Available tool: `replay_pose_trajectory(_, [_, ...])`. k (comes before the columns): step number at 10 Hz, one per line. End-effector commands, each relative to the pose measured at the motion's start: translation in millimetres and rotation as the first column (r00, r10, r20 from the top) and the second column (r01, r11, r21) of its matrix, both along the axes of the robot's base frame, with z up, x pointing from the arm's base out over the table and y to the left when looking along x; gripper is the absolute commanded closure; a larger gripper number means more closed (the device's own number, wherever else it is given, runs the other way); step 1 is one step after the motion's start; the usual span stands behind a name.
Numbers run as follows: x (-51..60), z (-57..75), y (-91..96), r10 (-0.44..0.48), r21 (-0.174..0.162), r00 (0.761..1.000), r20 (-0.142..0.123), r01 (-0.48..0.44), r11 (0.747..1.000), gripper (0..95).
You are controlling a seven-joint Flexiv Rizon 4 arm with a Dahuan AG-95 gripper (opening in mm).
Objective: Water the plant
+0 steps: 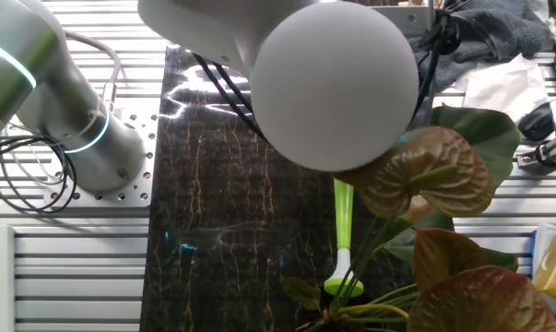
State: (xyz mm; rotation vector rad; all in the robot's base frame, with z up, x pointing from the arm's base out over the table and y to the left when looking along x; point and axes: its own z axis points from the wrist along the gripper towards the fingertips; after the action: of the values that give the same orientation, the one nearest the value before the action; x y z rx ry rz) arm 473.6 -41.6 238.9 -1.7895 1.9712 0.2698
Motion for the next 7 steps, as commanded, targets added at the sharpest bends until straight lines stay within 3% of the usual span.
replay_pose_trajectory(1, [0.2,3.3,-1.1,-0.005,0.015,1.000,-0.001,0.005,1.000,95.0])
replay_pose_trajectory(7, [-1.2,7.7,-8.2,-0.010,0.049,1.000,-0.006,0.010,0.999,95.0])
